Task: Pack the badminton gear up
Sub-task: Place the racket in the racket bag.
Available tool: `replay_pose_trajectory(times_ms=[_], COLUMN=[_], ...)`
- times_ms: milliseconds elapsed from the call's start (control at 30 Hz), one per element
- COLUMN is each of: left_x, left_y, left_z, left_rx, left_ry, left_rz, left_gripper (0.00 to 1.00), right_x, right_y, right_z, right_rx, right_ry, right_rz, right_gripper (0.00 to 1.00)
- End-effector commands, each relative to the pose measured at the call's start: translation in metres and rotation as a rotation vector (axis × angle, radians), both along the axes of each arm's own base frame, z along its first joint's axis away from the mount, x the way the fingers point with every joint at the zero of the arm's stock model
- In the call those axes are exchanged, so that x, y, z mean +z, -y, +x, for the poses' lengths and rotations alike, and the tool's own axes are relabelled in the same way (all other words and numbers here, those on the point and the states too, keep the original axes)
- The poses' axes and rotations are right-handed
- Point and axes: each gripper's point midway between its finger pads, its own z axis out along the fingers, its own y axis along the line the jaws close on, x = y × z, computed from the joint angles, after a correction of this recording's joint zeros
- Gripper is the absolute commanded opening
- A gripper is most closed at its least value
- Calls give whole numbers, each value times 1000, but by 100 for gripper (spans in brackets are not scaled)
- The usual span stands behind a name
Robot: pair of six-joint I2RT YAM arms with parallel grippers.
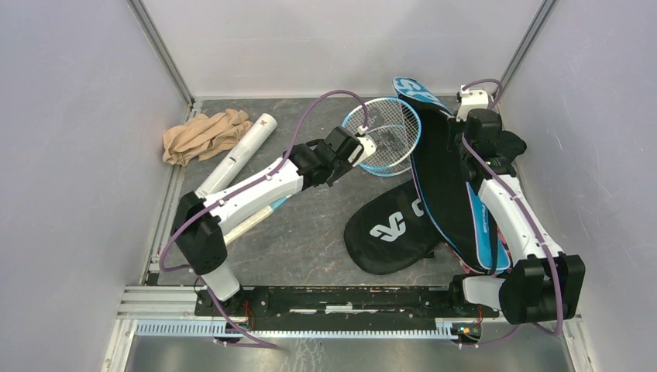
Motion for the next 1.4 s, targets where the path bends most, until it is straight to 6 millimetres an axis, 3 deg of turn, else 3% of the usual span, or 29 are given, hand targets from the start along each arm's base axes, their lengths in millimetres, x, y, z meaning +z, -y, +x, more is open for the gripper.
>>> replay_pose_trajectory(times_ms=[0, 200, 433, 667, 867, 1200, 1367], left_x=[10, 1, -24, -35, -49, -53, -56], left_y=[9, 28, 62, 114, 153, 172, 188], left_z=[-7, -11, -9, 5, 8, 9, 12], left_rx=[-36, -65, -107, -101, 14, 298, 384], left_ry=[28, 9, -36, -103, -192, -280, -360], left_rz=[10, 15, 83, -7, -171, -402, -517], left_gripper=[2, 2, 2, 2, 2, 2, 2], right_x=[28, 13, -3, -26, -29, -26, -30], right_y=[-5, -16, -31, -47, -53, -54, -63], right_z=[16, 17, 9, -2, -7, -9, -9], right_rx=[-20, 14, 58, 112, 136, 129, 165], right_ry=[110, 87, 73, 34, 46, 57, 43], right_rz=[28, 63, 134, 201, 233, 257, 295], right_gripper=[0, 0, 0, 0, 0, 0, 0])
